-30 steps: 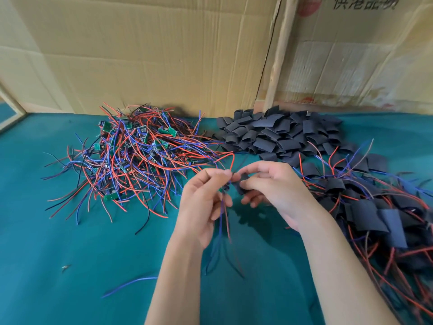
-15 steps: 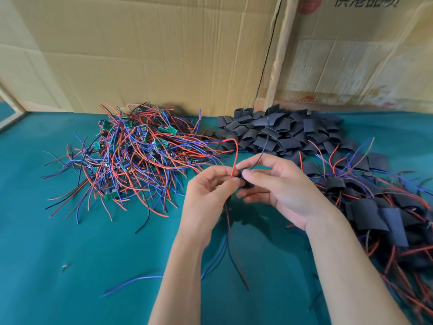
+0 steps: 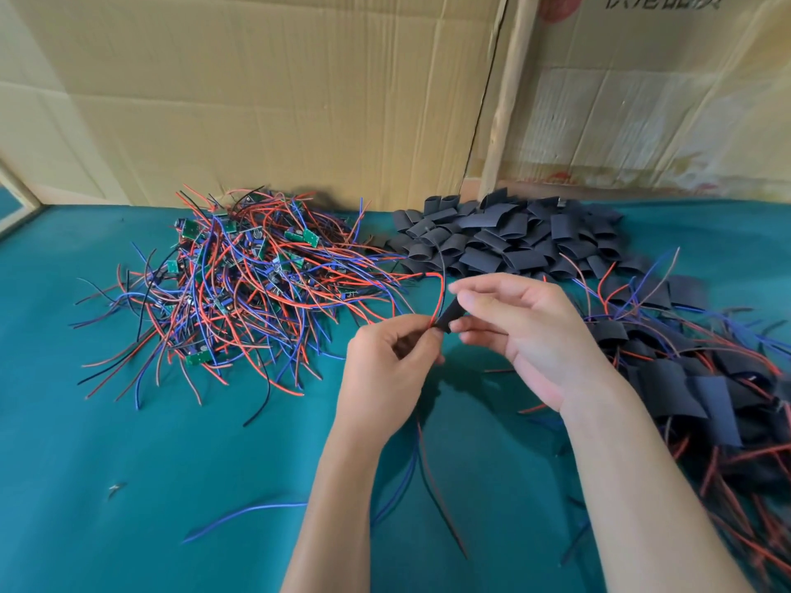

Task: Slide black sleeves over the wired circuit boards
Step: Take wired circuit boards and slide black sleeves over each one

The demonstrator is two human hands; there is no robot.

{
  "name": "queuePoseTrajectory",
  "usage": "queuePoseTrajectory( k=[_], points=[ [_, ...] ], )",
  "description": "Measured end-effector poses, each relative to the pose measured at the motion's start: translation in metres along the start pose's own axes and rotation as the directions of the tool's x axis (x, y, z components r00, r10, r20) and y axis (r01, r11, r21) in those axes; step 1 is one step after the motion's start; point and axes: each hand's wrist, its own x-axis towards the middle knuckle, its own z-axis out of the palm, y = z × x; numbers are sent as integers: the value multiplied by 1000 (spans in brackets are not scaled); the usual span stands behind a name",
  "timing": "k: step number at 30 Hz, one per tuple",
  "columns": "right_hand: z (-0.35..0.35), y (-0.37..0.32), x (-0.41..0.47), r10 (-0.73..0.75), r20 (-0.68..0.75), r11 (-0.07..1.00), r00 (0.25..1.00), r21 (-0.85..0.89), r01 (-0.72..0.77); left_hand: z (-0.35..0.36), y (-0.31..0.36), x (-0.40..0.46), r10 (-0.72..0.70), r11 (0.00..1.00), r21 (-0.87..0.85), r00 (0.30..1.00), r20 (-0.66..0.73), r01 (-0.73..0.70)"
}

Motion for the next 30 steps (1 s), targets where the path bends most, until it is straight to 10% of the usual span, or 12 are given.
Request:
queuePoseTrajectory(
  k=[10,30],
  points=[
    [6,7,2,25,-77,975,997,-217,-42,4,0,0,-3,999,54,1000,11,2],
    [4,10,5,-5,-192,996,981,-84,-12,7,-2,1,2,1000,18,1000,-9,-2]
  ],
)
